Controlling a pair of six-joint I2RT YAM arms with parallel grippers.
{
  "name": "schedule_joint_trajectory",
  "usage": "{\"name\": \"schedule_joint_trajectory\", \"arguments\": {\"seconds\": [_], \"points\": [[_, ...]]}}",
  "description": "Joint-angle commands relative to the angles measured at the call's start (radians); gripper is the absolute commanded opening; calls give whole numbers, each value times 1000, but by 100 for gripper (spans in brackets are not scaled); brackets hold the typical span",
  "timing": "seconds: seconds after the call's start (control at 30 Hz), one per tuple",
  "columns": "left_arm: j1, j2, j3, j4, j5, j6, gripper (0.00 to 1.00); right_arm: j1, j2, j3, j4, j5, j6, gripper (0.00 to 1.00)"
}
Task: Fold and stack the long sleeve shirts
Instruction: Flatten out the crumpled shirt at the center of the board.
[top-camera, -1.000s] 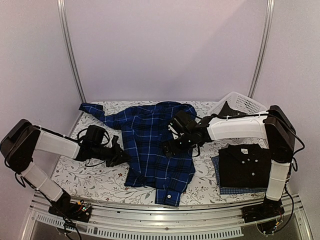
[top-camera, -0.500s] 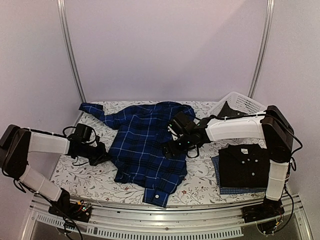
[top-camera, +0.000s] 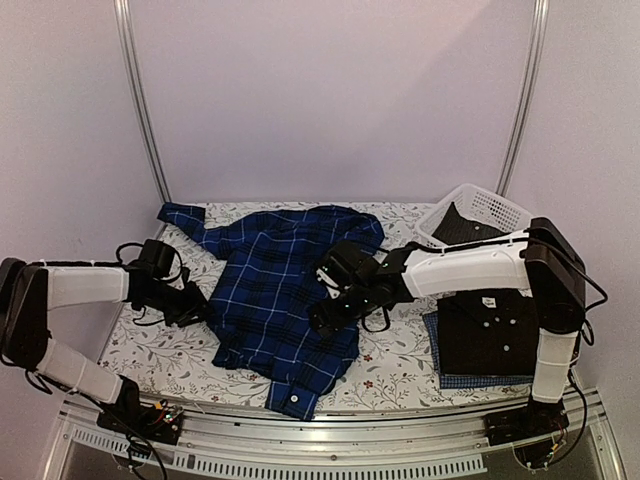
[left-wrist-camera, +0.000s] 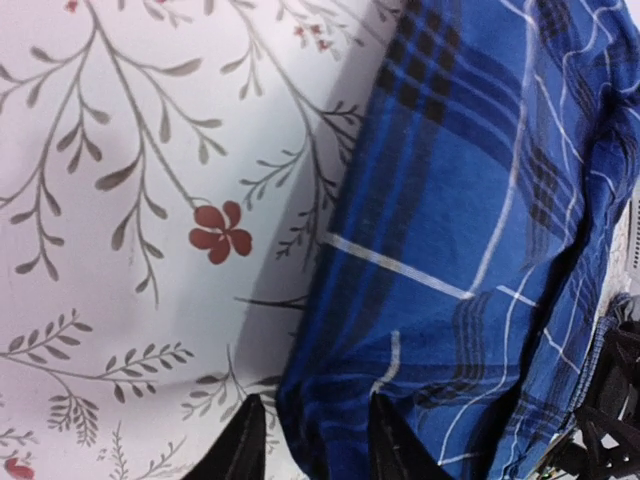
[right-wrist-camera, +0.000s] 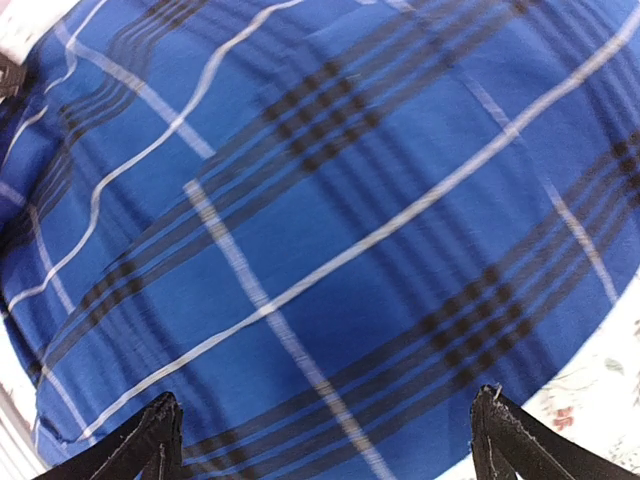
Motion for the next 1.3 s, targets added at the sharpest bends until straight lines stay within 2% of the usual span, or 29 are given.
{"name": "schedule_joint_trajectory", "arguments": {"seconds": [0.0,0.23,0.3,0.43,0.63,0.77,0.83,0.93,1.03,1.13,1.2,1.27], "points": [[-84,-129,53,-136,-81,16,40,58,-17,36,-17,3,-33,99],[-359,-275,54,-259,-191,-163,50,67,9,27,-18,27,-19,99],[-446,-272,65,-292,-232,-211,54,67,6,15,-18,27,-19,99],[-578,-207,113,-362,-319,-276,56,67,-35,-50,-11,32,-4,99],[-662,-87,184,-410,-399,-310,63,72,-174,-209,12,-4,65,99],[-673,-25,210,-424,-427,-304,62,94,-257,-291,8,-11,119,99],[-672,-8,217,-445,-458,-301,59,114,-281,-324,14,-23,140,99],[-669,-5,227,-461,-486,-289,48,146,-309,-374,44,-61,155,99],[-663,-11,243,-475,-486,-274,23,164,-307,-402,67,-138,161,98],[-659,-29,262,-495,-485,-265,5,170,-293,-423,105,-184,165,93],[-653,-49,273,-505,-476,-262,0,170,-283,-423,130,-203,165,89],[-644,-75,284,-514,-463,-261,0,170,-264,-410,149,-212,161,87]]}}
